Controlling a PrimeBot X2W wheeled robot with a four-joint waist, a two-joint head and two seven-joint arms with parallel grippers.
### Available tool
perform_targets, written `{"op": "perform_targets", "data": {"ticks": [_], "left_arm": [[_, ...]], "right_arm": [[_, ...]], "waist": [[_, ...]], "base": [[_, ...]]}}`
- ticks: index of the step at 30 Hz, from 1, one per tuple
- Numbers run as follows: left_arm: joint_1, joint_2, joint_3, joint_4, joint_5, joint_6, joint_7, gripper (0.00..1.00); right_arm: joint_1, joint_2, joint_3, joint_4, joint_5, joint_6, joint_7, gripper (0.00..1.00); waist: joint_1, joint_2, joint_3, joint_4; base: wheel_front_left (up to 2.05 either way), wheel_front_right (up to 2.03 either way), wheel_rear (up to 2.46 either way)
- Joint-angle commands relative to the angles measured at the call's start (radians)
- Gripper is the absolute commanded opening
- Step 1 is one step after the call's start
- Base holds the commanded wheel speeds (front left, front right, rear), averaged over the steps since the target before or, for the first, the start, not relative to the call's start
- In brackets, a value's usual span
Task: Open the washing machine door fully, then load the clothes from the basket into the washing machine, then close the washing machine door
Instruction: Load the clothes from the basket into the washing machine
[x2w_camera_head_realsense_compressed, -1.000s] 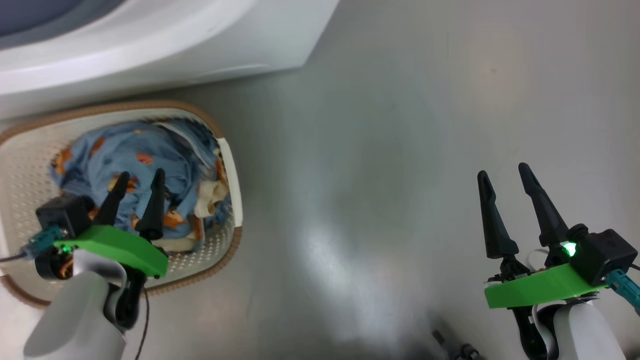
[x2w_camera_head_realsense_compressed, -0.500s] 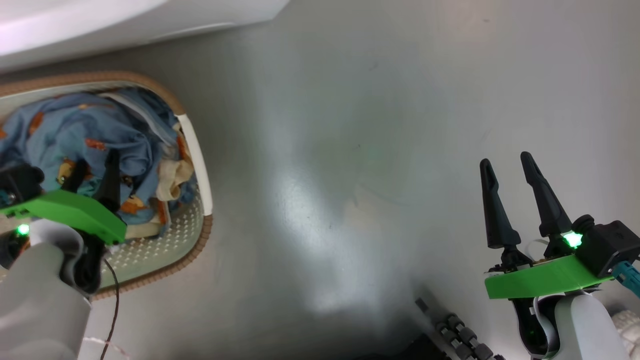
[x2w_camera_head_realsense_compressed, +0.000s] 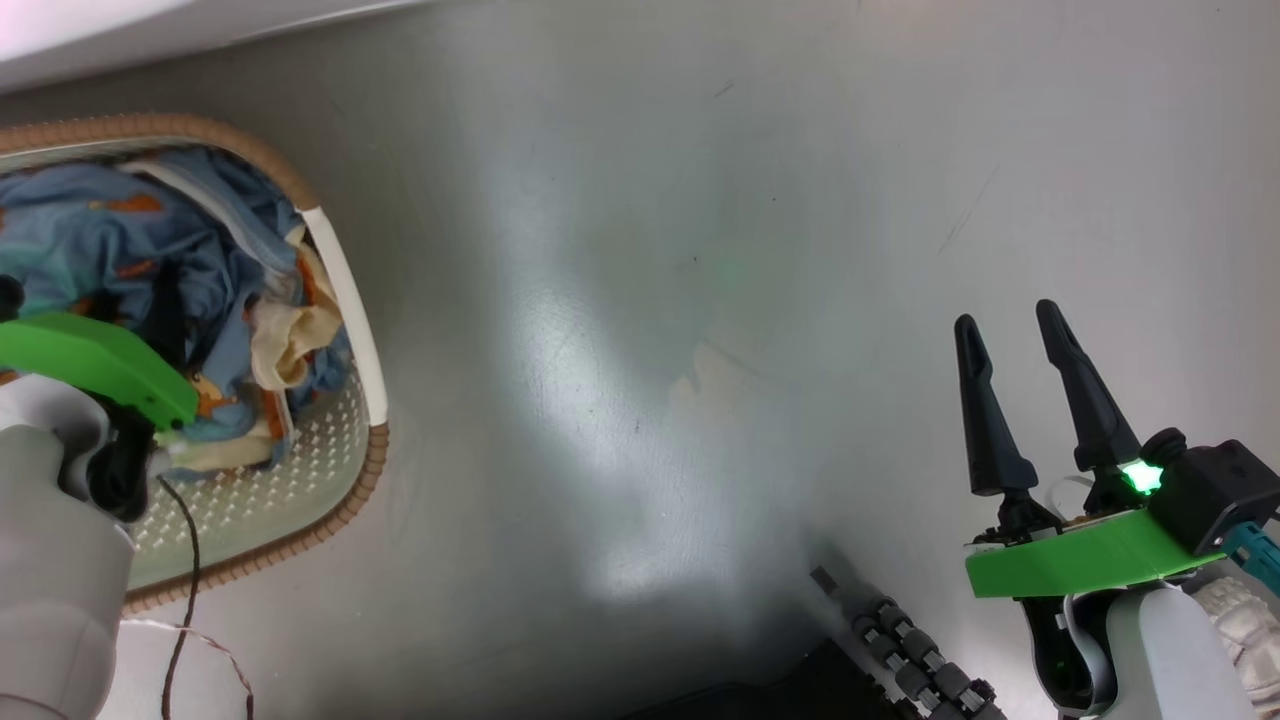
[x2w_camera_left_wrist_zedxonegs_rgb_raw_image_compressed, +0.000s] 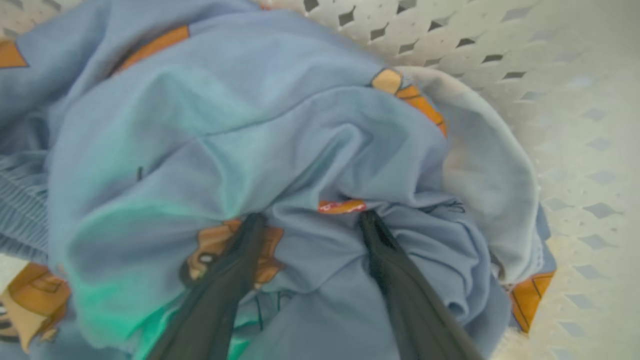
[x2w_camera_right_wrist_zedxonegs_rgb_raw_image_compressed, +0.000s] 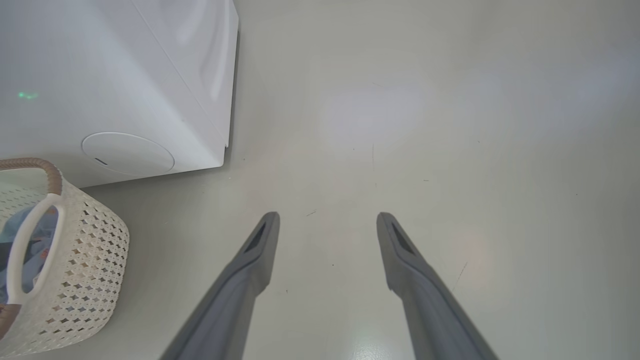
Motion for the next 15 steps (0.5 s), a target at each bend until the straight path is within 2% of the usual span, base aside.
{"op": "perform_targets", "data": {"ticks": [1, 2, 4, 11, 15], "left_arm": [[0.019, 0.035, 0.012, 0.01, 0.005, 0.005, 0.004, 0.94], [0.015, 0.032, 0.006, 0.023, 0.008, 0.005, 0.009, 0.48], [0.01, 0.026, 0.0, 0.041, 0.011, 0.003, 0.009, 0.0], [0.053, 0.003, -0.033, 0.041, 0.029, -0.002, -0.115, 0.0], [0.099, -0.001, -0.056, -0.004, 0.037, -0.003, -0.18, 0.0]], "right_arm": [[0.031, -0.004, 0.023, -0.019, 0.002, 0.002, -0.006, 1.0], [0.032, -0.004, 0.023, -0.019, 0.0, 0.002, -0.006, 1.0], [0.033, -0.004, 0.021, -0.019, -0.001, 0.002, -0.006, 1.0], [0.022, -0.004, 0.012, -0.016, -0.012, 0.002, -0.006, 1.0], [0.016, -0.004, 0.009, -0.011, -0.024, 0.002, -0.006, 1.0]], "waist": [[0.0, -0.0001, 0.0, 0.0], [0.0, -0.0001, -0.002, 0.0], [0.0, -0.0001, -0.005, 0.001], [0.0, -0.0001, -0.074, 0.019], [0.0, -0.0001, -0.131, 0.04]], "base": [[0.0, 0.0, 0.0], [0.0, 0.0, 0.0], [0.0, 0.0, 0.0], [0.0, 0.0, 0.0], [0.0, 0.0, 0.0]]}}
